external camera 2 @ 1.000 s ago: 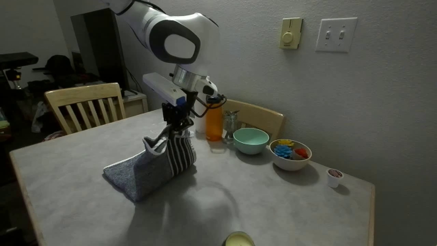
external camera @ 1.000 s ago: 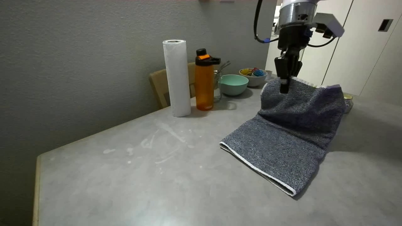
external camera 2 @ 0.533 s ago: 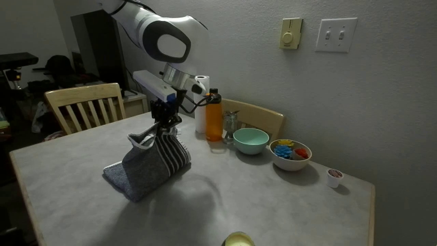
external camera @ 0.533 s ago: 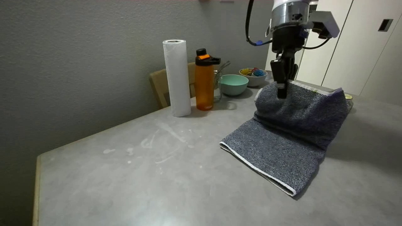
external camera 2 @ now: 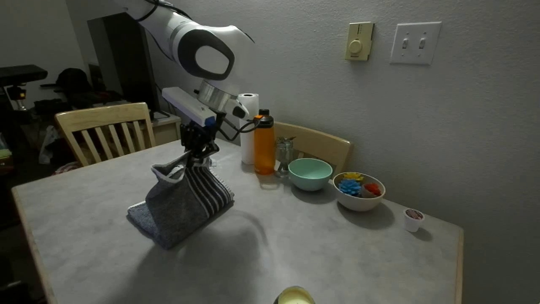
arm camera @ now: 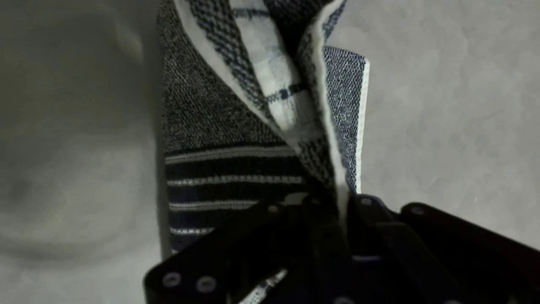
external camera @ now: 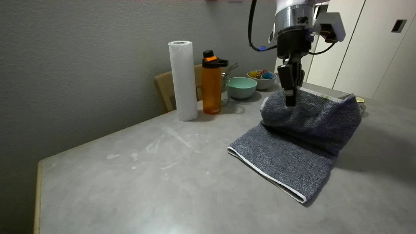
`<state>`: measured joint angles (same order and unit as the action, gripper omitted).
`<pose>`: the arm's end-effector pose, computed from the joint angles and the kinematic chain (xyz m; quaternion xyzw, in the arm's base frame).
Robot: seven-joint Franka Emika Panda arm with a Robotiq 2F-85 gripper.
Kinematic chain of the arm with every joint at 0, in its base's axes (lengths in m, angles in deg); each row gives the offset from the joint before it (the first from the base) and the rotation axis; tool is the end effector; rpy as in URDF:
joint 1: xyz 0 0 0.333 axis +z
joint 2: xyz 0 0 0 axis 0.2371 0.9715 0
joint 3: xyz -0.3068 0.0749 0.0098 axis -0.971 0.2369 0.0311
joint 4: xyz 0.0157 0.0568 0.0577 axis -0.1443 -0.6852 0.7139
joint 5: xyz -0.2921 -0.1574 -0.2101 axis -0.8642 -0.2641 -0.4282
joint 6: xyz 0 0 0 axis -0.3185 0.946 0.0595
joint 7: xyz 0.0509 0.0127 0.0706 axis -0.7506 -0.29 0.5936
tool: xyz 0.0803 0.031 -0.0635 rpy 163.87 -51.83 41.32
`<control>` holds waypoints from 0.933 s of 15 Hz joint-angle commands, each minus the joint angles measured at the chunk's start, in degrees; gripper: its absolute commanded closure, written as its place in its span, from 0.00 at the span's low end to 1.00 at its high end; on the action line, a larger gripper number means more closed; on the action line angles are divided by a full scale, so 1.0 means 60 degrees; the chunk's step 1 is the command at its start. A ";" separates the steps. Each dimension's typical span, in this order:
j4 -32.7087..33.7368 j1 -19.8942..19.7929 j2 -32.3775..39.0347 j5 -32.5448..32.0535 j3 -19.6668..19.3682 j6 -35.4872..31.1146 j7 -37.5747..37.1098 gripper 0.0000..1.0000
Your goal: Fold the towel once
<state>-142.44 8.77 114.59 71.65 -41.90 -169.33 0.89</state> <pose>0.6115 0.0045 0.2764 -0.9713 -0.0728 0.1573 0.1628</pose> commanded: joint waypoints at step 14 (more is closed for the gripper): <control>0.2054 -0.0109 0.2040 0.0239 0.0403 0.0945 0.0334 0.98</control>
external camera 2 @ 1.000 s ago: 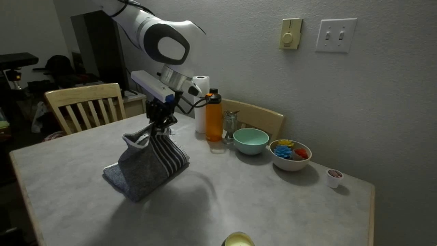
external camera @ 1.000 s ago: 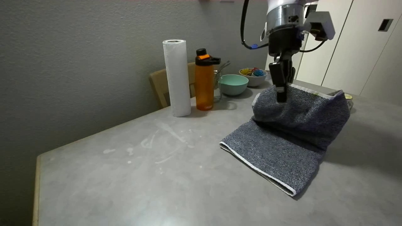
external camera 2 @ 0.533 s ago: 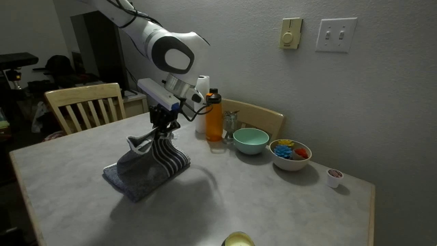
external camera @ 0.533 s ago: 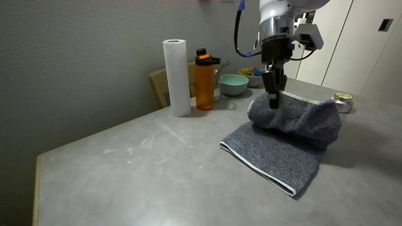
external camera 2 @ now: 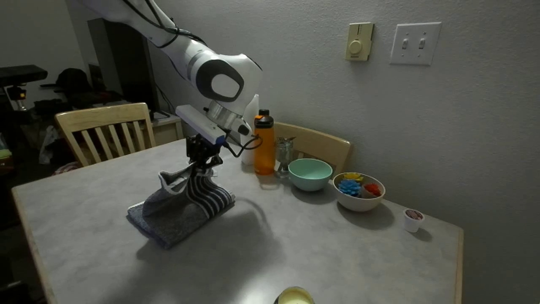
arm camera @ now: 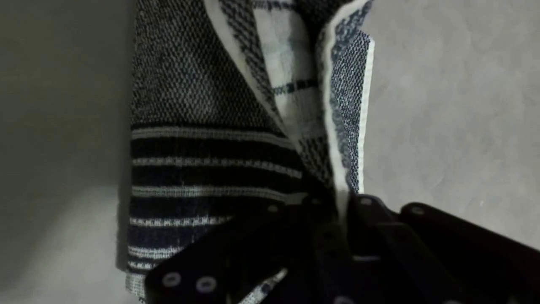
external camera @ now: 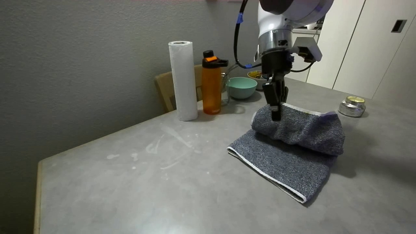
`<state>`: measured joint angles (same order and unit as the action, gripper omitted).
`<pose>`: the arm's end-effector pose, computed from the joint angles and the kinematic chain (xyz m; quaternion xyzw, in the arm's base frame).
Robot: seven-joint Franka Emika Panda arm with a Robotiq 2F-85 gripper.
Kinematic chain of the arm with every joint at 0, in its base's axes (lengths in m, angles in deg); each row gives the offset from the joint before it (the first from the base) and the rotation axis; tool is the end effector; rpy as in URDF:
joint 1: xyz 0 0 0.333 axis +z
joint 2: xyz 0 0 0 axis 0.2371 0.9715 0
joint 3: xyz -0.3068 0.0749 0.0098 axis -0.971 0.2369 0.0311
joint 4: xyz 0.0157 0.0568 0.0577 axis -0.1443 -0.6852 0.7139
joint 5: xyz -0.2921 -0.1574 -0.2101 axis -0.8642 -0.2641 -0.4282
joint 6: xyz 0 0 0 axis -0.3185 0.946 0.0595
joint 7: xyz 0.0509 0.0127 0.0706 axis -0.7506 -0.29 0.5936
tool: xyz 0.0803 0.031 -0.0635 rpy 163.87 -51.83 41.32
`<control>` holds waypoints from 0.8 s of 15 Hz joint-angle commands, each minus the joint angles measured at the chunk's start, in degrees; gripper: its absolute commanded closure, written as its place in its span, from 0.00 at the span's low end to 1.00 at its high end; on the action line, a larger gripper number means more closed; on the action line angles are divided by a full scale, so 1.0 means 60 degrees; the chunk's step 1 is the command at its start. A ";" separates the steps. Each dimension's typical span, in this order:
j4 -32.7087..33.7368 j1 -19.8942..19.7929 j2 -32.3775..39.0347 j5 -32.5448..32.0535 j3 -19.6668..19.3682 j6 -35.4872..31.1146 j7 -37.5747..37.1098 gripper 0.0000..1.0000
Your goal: Fold the towel once
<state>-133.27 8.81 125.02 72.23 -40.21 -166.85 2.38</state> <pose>0.6404 0.0220 0.2253 -0.9601 -0.0952 0.1849 0.1869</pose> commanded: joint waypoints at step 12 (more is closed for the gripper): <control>0.2688 0.0632 0.1759 -0.0314 0.0162 0.2438 -0.0771 0.98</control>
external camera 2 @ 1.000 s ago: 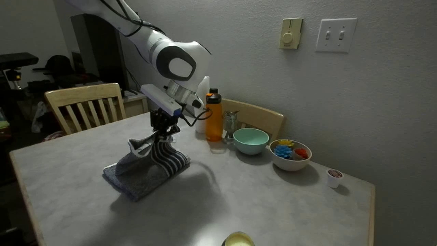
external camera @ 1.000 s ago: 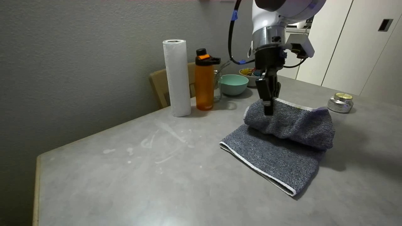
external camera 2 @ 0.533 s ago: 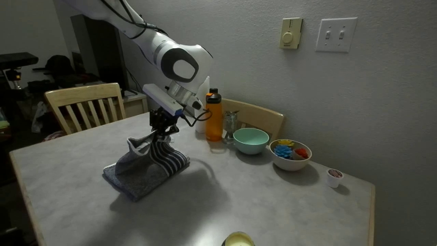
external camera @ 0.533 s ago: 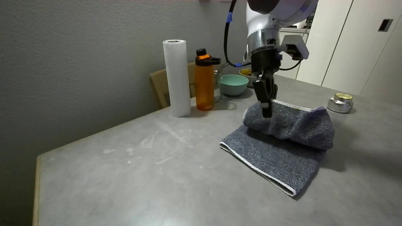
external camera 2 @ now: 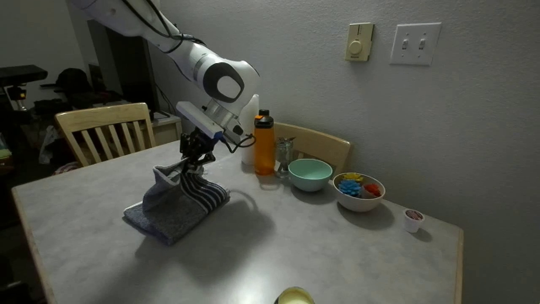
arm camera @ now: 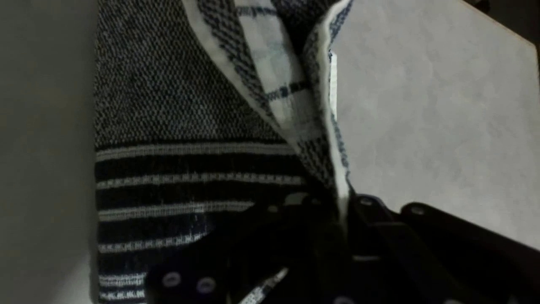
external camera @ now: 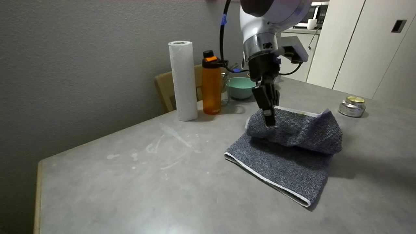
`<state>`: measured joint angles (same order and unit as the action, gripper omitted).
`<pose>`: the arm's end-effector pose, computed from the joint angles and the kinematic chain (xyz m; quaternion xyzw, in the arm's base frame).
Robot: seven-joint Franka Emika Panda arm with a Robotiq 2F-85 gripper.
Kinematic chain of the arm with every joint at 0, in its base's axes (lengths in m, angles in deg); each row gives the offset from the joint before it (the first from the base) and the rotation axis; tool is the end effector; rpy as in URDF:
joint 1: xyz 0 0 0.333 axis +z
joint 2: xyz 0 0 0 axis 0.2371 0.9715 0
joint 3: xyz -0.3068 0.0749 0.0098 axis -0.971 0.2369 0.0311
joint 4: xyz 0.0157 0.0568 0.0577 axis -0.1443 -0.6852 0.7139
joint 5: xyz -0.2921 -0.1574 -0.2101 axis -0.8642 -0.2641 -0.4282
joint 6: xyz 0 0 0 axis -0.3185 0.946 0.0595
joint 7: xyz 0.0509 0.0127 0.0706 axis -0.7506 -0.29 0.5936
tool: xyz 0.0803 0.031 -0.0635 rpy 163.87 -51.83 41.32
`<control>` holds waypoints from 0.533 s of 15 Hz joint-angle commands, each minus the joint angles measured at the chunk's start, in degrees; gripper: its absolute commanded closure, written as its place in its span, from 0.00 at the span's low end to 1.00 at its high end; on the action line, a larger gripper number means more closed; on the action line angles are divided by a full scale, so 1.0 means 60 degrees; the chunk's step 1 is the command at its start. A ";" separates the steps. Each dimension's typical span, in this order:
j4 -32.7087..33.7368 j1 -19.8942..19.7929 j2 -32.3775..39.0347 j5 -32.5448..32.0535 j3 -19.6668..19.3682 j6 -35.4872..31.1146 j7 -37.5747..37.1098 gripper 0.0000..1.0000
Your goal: Fold the towel once
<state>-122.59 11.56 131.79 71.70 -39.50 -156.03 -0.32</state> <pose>0.6559 0.0617 0.2166 -0.9414 -0.1160 0.2495 0.1953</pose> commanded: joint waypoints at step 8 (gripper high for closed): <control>0.2358 0.0367 0.1883 -0.0254 0.0076 0.1631 -0.0483 0.60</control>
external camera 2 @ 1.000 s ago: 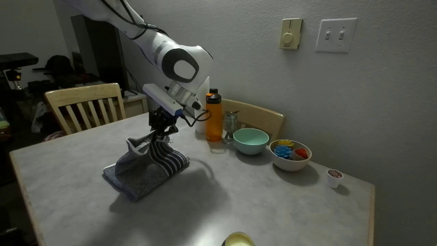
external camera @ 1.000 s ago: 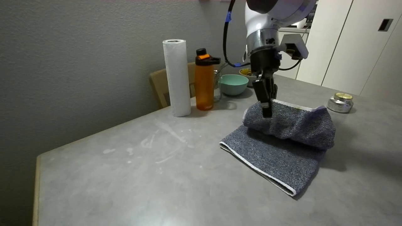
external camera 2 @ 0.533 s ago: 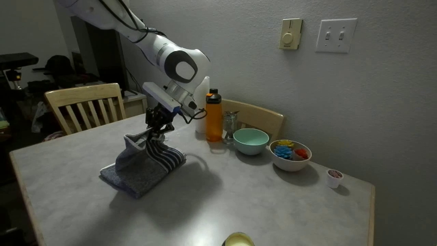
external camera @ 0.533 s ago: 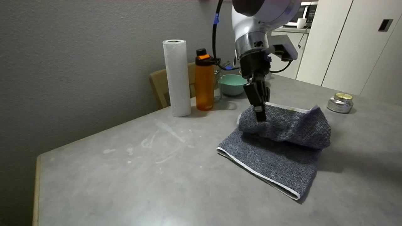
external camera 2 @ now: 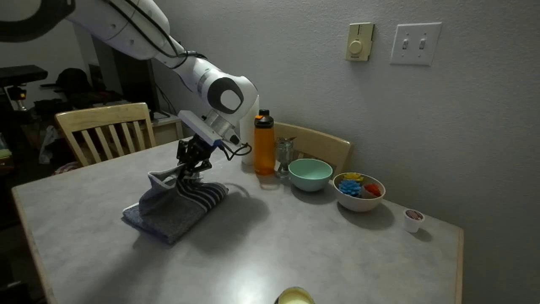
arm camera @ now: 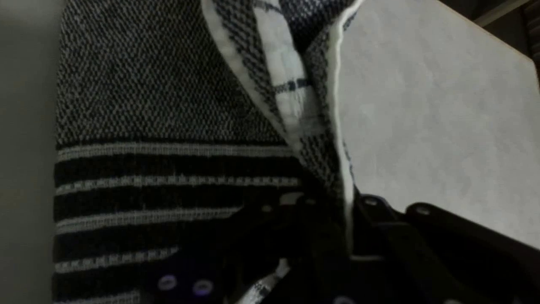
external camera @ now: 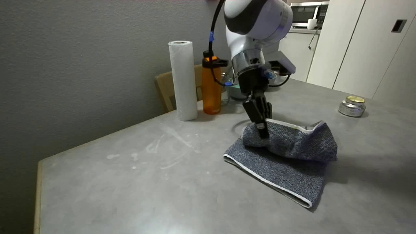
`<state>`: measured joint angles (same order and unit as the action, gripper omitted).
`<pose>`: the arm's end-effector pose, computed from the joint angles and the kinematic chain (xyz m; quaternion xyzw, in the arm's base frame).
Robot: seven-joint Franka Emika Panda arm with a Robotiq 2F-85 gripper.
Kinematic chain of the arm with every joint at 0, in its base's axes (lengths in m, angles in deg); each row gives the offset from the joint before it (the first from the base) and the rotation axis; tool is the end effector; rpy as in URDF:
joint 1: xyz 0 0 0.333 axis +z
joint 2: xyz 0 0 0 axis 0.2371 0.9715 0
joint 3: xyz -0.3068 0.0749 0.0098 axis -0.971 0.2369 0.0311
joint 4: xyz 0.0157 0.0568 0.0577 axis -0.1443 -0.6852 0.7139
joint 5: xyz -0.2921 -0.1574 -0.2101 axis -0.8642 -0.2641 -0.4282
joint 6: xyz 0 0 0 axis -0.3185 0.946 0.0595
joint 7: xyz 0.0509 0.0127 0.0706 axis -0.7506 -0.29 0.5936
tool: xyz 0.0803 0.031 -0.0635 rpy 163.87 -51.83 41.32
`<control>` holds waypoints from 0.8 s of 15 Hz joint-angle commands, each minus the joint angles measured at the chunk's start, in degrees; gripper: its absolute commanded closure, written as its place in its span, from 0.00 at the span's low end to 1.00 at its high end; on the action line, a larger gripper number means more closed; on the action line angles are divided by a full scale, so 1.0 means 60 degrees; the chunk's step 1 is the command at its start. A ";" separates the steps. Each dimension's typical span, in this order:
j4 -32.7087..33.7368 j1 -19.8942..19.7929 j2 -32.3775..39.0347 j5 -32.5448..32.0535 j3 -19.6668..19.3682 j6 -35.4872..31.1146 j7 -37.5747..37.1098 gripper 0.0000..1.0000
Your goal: Fold the towel once
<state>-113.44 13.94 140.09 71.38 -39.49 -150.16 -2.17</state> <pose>0.6656 0.0886 0.1798 -0.9266 -0.1244 0.2964 0.1954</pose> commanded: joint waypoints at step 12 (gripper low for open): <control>0.2121 -0.0161 0.1062 -0.0106 0.0109 0.1876 -0.0024 0.00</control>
<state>-103.01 13.90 145.98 71.35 -39.49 -140.99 -2.18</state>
